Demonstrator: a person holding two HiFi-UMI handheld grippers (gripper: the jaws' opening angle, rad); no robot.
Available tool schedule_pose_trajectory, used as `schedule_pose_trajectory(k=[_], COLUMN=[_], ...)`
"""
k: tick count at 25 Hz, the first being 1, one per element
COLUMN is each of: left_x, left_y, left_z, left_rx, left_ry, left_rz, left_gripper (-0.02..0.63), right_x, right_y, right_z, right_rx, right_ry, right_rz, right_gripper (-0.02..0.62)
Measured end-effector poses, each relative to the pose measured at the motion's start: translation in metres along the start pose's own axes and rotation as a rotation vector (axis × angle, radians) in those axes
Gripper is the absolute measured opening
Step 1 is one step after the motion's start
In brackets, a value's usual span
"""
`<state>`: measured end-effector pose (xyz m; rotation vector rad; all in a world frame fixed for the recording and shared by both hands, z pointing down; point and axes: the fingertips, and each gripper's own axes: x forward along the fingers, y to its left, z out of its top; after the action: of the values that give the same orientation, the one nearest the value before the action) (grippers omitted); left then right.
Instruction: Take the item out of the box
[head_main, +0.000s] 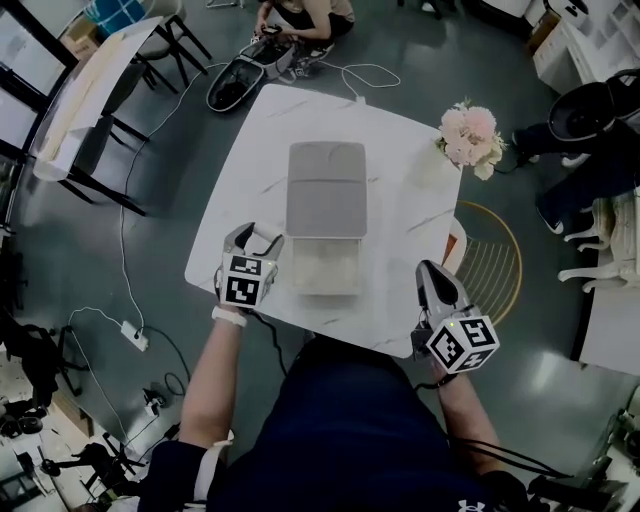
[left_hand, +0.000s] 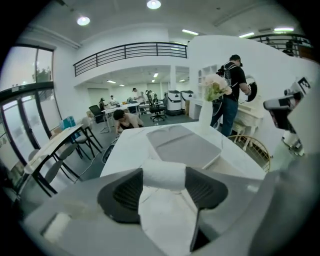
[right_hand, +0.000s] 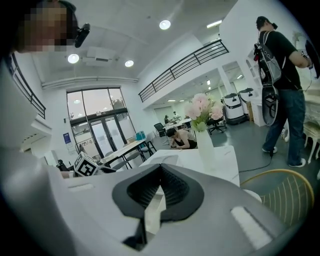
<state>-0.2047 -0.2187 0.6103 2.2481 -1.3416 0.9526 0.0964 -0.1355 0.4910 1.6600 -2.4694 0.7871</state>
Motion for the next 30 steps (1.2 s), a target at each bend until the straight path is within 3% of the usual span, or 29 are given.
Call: schedule_pose_trajectory(k=[7, 15, 28, 30], left_x=[0.023, 0.064, 0.082, 0.080], left_y=[0.046, 0.056, 0.057, 0.058], left_z=[-0.040, -0.079, -0.101, -0.099], left_rx=[-0.092, -0.179, -0.272, -0.276], left_ry=[0.007, 0.063, 0.082, 0.071], left_rz=[0.090, 0.080, 0.067, 0.070], left_gripper=[0.278, 0.278, 0.279, 0.304], right_x=[0.002, 0.004, -0.001, 0.000], right_y=[0.000, 0.002, -0.005, -0.003], right_z=[0.007, 0.000, -0.009, -0.010], right_rx=[-0.004, 0.002, 0.028, 0.030], right_ry=[-0.001, 0.022, 0.036, 0.036], right_rz=[-0.017, -0.035, -0.067, -0.061], right_gripper=[0.003, 0.003, 0.003, 0.003])
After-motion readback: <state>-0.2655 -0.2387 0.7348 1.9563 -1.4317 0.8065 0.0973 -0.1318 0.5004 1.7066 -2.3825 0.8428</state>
